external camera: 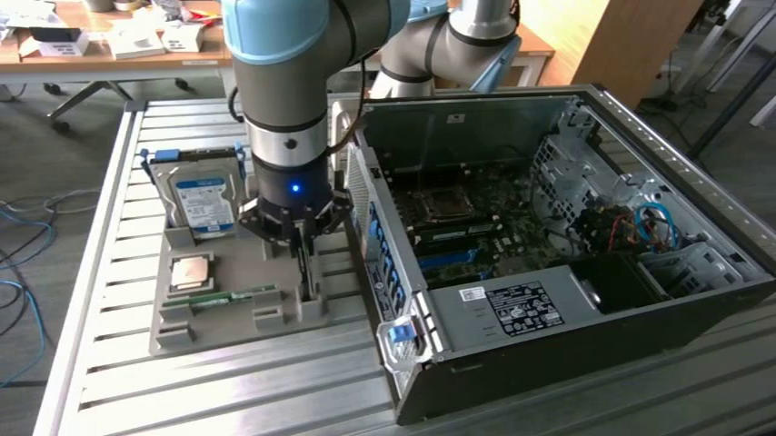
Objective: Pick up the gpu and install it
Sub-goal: 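Pick up the gpu and move the gpu toward the slot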
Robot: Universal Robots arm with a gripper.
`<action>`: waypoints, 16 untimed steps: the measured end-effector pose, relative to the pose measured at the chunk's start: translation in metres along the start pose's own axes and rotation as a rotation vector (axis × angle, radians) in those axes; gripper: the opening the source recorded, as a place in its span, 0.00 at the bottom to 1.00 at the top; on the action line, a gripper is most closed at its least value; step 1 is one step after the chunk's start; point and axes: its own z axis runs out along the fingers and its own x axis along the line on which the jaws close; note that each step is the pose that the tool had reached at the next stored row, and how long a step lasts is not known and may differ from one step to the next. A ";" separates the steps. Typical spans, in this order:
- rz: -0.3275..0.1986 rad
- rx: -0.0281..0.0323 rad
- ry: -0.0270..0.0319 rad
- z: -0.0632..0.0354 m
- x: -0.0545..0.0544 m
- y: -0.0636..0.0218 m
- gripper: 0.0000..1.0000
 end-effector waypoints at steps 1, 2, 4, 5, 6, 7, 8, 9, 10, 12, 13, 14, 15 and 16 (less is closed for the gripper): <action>0.000 -0.0004 0.0000 -0.0013 0.000 0.0001 0.27; 0.000 -0.0006 -0.0001 -0.0024 0.000 0.0001 0.27; 0.000 -0.0012 0.0000 -0.0048 0.000 0.0002 0.27; 0.000 -0.0014 0.0001 -0.0064 0.000 0.0003 0.27; 0.000 -0.0016 0.0000 -0.0080 0.000 0.0004 0.27; 0.000 -0.0017 0.0001 -0.0098 0.000 0.0005 0.27; 0.000 -0.0019 0.0001 -0.0118 0.000 0.0006 0.27; 0.000 -0.0021 0.0000 -0.0142 0.000 0.0007 0.27; 0.000 -0.0022 0.0000 -0.0167 0.000 0.0008 0.27; 0.000 -0.0026 0.0001 -0.0221 -0.001 0.0011 0.27; 0.000 -0.0028 0.0001 -0.0247 -0.001 0.0012 0.27; 0.000 -0.0030 0.0000 -0.0275 -0.001 0.0013 0.27; 0.000 -0.0032 0.0000 -0.0304 -0.001 0.0015 0.27; 0.000 -0.0034 0.0001 -0.0332 -0.001 0.0016 0.27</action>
